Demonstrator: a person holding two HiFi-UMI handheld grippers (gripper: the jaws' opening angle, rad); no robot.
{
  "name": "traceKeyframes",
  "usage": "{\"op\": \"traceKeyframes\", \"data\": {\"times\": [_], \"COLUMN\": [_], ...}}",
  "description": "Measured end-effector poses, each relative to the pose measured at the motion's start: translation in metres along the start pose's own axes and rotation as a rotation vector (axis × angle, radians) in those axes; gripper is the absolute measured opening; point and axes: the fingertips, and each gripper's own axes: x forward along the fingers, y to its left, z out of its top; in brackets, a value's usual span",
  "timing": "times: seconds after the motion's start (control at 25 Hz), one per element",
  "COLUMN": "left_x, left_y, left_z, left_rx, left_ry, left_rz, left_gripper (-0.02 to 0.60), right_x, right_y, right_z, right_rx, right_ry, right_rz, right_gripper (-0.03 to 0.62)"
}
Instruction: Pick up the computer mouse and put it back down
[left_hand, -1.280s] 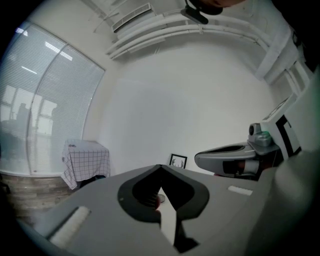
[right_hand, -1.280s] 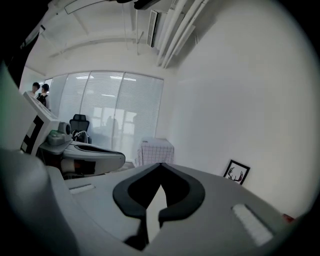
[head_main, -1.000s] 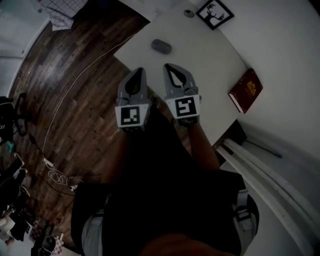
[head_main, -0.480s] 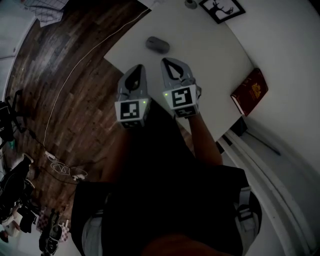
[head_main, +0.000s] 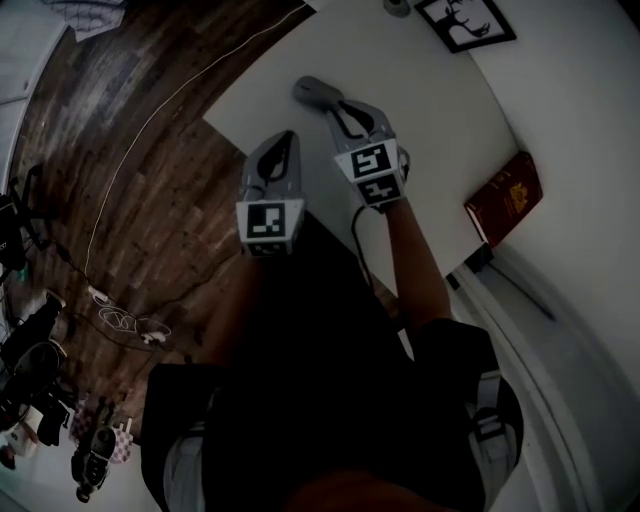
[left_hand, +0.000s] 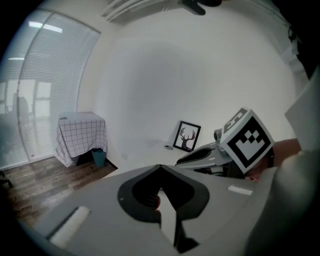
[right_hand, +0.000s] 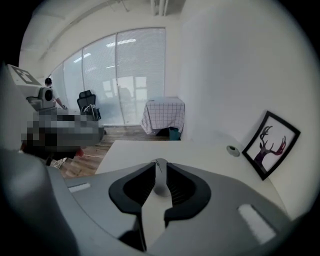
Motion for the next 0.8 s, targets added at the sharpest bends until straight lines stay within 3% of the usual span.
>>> {"op": "traceKeyframes", "data": {"times": [0.16,0.32,0.64,0.8], "left_x": [0.008,0.015,0.022,0.023], "left_y": [0.003,0.006,0.008,0.013], "left_z": [-0.005,-0.005,-0.009,-0.009], "left_rx": [-0.006,-0.009,-0.016,-0.019], "left_ry": [0.023,0.027,0.044,0.039], "left_rz": [0.009,0.018,0.03,0.038], "left_gripper": [0.0,0.0,0.0,0.0], "right_x": [0.022,0.044,0.081,0.089], "right_y": [-0.014,-0.024,-0.027,-0.03], "right_z": [-0.01,-0.015,-0.03,-0.035], "right_rx": [0.035,0.079,0.092,0.193], "right_ry": [0.04,0.074,0.152,0.169], "right_rz": [0.039,0.112,0.241,0.32], "right_gripper": [0.096,0.184,0.2,0.245]}}
